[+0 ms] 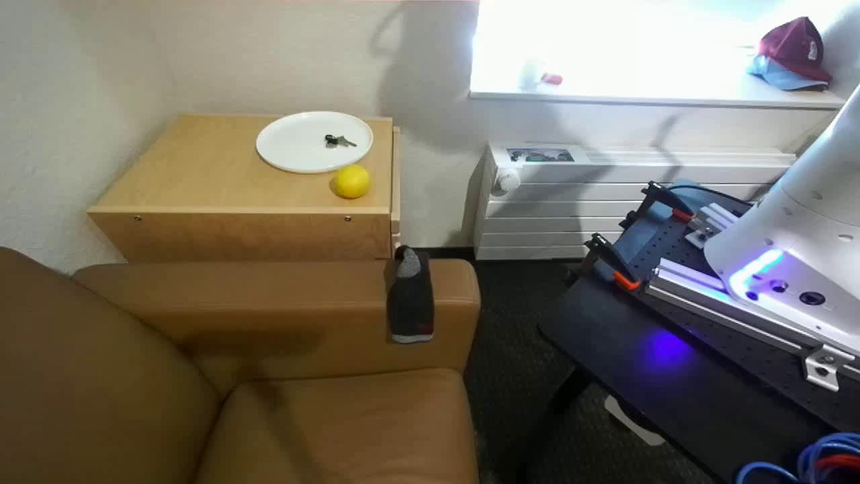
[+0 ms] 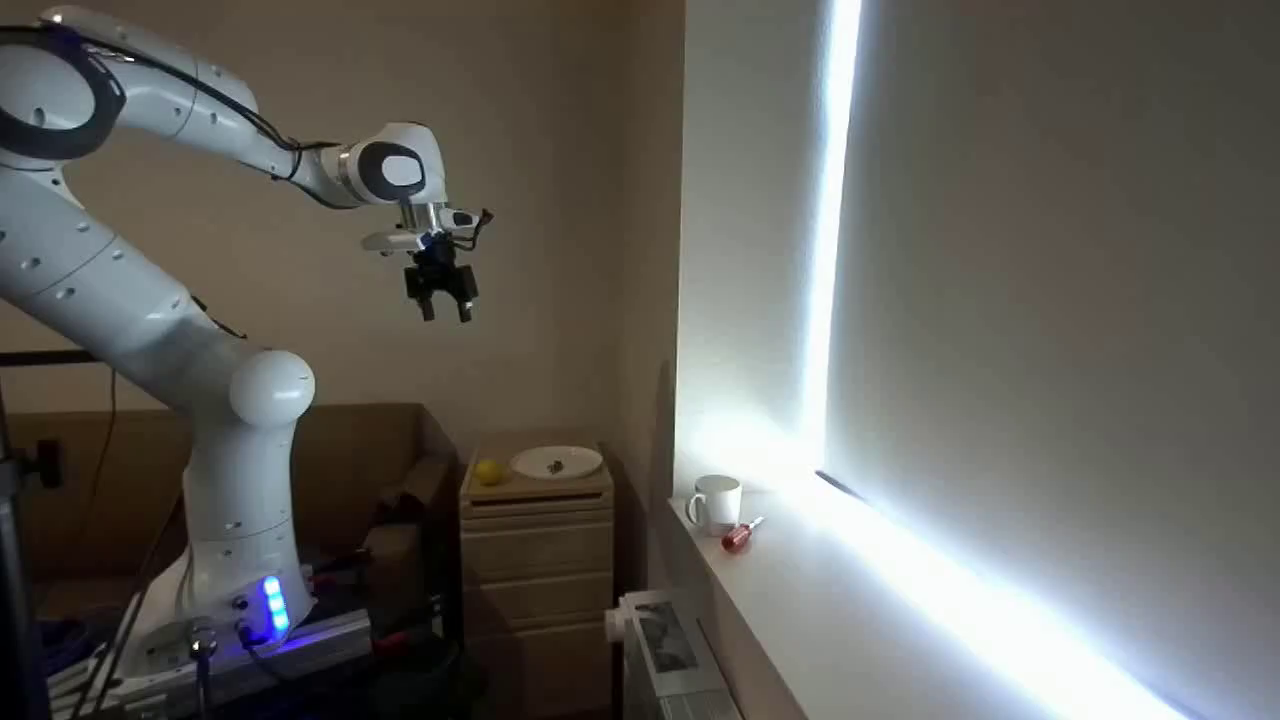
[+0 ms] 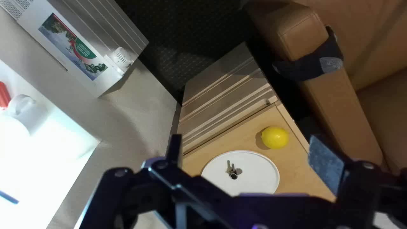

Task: Move the keys to the left

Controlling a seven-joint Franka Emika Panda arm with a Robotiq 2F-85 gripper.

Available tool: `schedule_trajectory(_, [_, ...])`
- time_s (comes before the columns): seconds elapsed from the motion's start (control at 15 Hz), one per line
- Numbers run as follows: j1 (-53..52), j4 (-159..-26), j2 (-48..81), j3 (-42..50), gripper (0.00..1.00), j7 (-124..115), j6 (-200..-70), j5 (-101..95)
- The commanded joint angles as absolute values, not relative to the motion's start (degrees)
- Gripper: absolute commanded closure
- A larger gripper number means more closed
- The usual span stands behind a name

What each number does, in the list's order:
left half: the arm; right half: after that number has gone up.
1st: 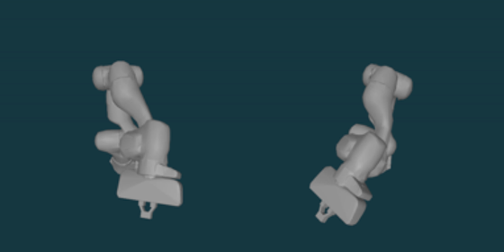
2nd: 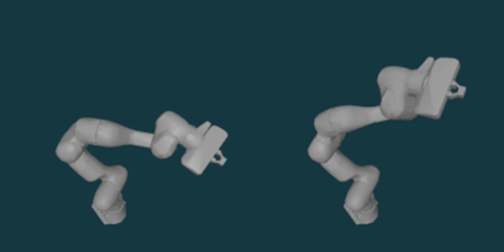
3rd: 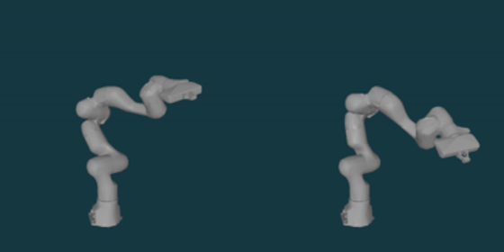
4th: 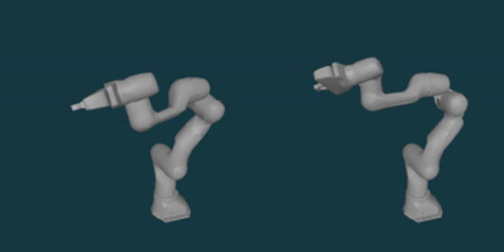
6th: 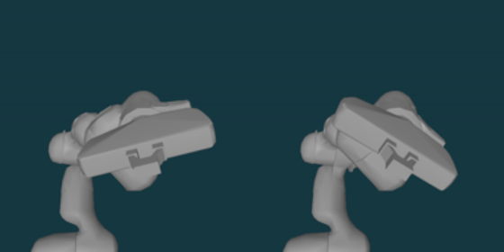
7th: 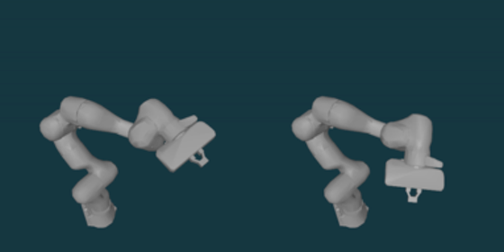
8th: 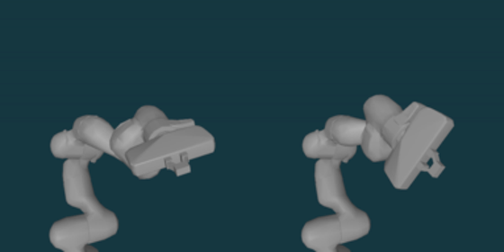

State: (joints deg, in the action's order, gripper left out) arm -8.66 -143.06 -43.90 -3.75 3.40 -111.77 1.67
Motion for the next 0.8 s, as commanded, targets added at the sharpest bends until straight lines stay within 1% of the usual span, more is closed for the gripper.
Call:
schedule_trajectory(0.0, [-8.31, -142.95, -43.87, -4.02, 0.00, 3.58, -111.67, 1.89])
schedule_trajectory(0.07, [-8.31, -142.95, -43.87, -4.02, 0.00, 3.58, -111.67, 1.89])
schedule_trajectory(0.27, [-7.85, -143.49, -34.06, -10.01, 0.00, -4.08, -117.74, 1.05])
schedule_trajectory(0.33, [-8.53, -143.16, -31.93, -11.31, 0.00, -5.74, -117.59, 1.53])
schedule_trajectory(0.6, [-7.64, -140.78, -18.20, -19.90, 0.00, -18.12, -128.80, -3.63])
schedule_trajectory(0.73, [-6.52, -138.02, -10.99, -22.27, 0.00, -26.17, -133.28, -7.69])
